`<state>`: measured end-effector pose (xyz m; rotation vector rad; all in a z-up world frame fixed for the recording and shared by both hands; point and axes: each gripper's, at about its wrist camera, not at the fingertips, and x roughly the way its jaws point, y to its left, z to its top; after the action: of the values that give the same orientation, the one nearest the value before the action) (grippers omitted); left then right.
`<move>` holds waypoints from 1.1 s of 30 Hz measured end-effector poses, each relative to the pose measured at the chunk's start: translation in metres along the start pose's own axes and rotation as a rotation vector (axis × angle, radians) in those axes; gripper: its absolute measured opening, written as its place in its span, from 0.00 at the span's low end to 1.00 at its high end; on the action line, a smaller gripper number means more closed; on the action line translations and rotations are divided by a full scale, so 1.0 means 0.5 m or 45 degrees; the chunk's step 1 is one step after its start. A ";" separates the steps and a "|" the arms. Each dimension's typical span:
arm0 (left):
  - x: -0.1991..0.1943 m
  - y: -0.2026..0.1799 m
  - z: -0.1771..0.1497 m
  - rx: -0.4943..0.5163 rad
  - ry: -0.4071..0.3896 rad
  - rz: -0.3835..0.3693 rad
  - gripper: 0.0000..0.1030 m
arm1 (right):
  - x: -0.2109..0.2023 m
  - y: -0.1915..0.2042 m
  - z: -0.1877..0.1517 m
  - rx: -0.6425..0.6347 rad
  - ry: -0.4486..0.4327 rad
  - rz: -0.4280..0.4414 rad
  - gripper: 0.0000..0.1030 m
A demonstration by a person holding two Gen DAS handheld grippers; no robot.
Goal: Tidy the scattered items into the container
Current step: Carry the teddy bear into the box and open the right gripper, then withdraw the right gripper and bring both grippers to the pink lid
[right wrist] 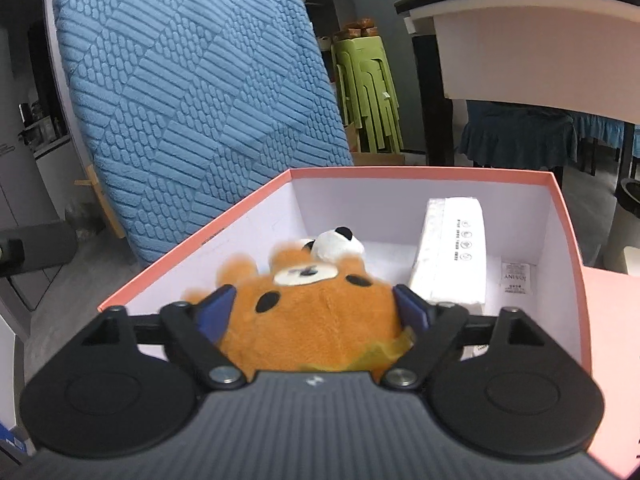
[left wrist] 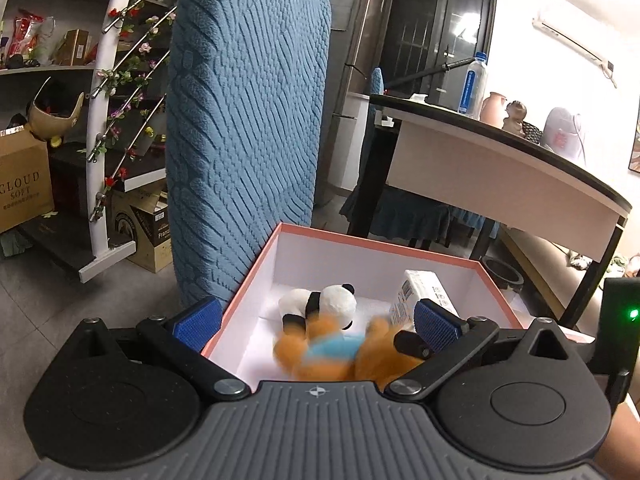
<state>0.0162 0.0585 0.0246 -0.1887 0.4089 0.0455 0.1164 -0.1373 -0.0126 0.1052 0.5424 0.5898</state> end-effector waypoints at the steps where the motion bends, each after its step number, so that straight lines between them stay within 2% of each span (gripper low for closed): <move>1: 0.001 -0.002 -0.001 0.003 0.001 0.001 1.00 | -0.005 -0.004 0.001 0.009 -0.008 0.005 0.83; 8: 0.005 -0.013 -0.005 0.017 -0.002 0.006 1.00 | -0.049 -0.026 0.011 0.003 -0.083 -0.016 0.83; 18: 0.010 -0.058 -0.016 0.070 -0.013 -0.011 1.00 | -0.167 -0.081 0.003 -0.020 -0.237 -0.110 0.83; 28: 0.015 -0.110 -0.036 0.148 -0.029 -0.039 1.00 | -0.305 -0.148 -0.031 -0.033 -0.439 -0.269 0.84; 33: 0.023 -0.126 -0.044 0.175 -0.022 -0.040 1.00 | -0.360 -0.184 -0.080 -0.084 -0.502 -0.406 0.90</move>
<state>0.0233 -0.0074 0.0111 -0.0590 0.3901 -0.0115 0.0168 -0.3159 0.0123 0.0678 0.1503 0.2637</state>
